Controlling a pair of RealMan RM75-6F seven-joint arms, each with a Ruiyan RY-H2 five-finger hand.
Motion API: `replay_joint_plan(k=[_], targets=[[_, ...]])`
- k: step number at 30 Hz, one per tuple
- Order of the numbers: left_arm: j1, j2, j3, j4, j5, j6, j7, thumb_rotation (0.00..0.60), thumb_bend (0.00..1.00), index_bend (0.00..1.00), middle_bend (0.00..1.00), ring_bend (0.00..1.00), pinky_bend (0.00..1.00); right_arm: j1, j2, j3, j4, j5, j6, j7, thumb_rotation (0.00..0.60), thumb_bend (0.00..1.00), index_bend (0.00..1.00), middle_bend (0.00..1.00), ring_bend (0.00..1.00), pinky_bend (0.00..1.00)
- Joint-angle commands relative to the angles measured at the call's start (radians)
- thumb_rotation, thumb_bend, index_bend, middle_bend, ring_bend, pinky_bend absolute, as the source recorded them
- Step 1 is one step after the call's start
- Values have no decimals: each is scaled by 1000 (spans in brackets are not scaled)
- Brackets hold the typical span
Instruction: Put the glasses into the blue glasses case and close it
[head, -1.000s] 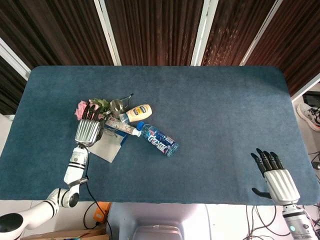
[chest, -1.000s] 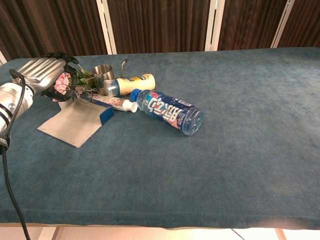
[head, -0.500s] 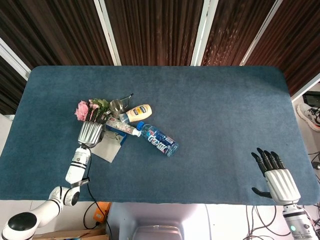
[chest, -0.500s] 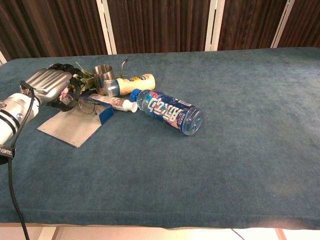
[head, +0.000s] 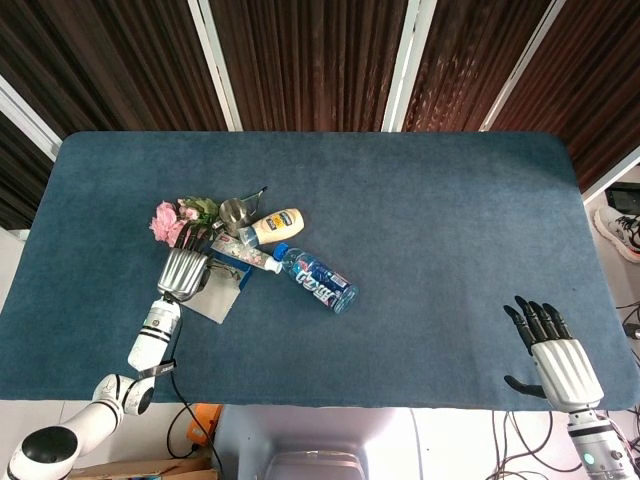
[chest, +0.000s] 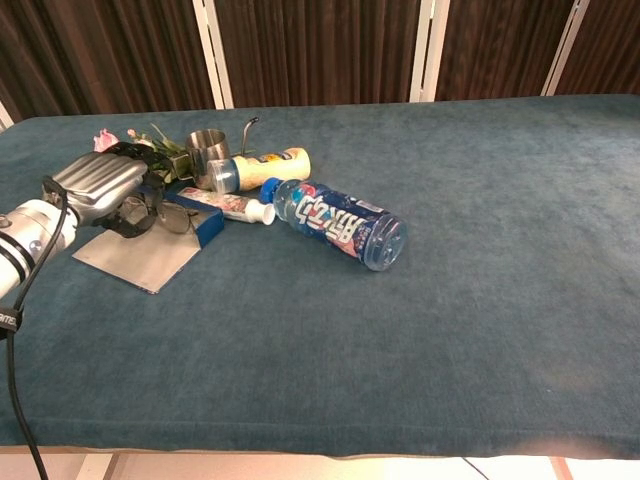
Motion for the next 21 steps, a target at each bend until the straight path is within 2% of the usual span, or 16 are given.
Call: replay_joint_plan(k=[1,9,21], targets=[[4,18,-3,-35,4,17,-18,600,395,640,106,0,22,2,-2,-1,1,1,-7,-7,600,217,0,0,0,0],[-2,37,0,-71,11,18,-4,600,392,644,107,0,22,-2,-2,-2,-2,-3,2,-6,600,217,0,0,0,0],[-14,-2,-4,-7,8,12,23,600,380,643,111,0,5,-3,0,0,-2,-3,3,2,600,217,0,0,0,0]])
